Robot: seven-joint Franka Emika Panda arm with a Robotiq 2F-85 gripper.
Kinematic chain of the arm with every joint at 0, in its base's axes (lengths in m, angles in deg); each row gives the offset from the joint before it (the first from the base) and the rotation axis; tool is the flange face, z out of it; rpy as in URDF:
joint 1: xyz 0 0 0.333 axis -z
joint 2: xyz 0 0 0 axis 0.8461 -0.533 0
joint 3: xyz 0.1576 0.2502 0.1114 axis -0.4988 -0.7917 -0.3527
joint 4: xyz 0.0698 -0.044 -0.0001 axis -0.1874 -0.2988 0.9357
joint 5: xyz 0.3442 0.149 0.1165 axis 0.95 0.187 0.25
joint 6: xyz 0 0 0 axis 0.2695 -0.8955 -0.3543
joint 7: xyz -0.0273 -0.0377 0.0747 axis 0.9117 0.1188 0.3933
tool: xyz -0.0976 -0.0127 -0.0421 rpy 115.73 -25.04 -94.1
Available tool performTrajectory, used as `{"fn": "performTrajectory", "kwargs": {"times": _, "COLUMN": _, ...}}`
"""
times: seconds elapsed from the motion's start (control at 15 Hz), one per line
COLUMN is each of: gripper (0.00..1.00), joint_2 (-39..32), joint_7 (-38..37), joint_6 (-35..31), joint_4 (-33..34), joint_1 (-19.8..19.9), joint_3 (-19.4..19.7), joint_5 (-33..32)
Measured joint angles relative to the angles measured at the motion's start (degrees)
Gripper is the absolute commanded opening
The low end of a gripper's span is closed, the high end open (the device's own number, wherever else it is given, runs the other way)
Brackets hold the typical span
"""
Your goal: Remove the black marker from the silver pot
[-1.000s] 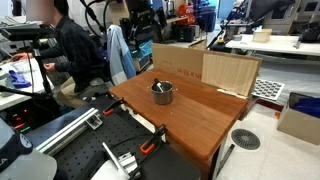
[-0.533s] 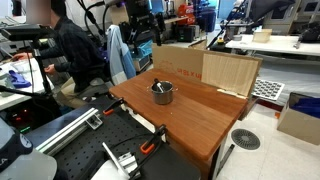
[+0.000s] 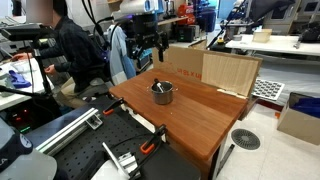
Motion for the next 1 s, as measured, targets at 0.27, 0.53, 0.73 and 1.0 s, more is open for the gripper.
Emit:
{"fn": "performTrajectory", "kwargs": {"times": 0.27, "gripper": 1.00, "joint_2": -5.05, "joint_7": 3.54, "joint_6": -0.16, "joint_4": 1.14, "joint_1": -1.52, "joint_3": 1.62, "joint_5": 6.46}}
{"fn": "performTrajectory", "kwargs": {"times": 0.53, "gripper": 1.00, "joint_2": -7.45, "joint_7": 6.52, "joint_6": -2.98, "joint_4": 1.28, "joint_1": -2.77, "joint_3": 2.50, "joint_5": 9.35}}
{"fn": "performTrajectory", "kwargs": {"times": 0.73, "gripper": 1.00, "joint_2": -8.95, "joint_7": 6.98, "joint_6": -5.89, "joint_4": 1.63, "joint_1": -3.05, "joint_3": 2.98, "joint_5": 9.35}}
{"fn": "performTrajectory", "kwargs": {"times": 1.0, "gripper": 1.00, "joint_2": -12.21, "joint_7": 7.08, "joint_6": -8.91, "joint_4": 2.94, "joint_1": -3.36, "joint_3": 3.83, "joint_5": 9.37}}
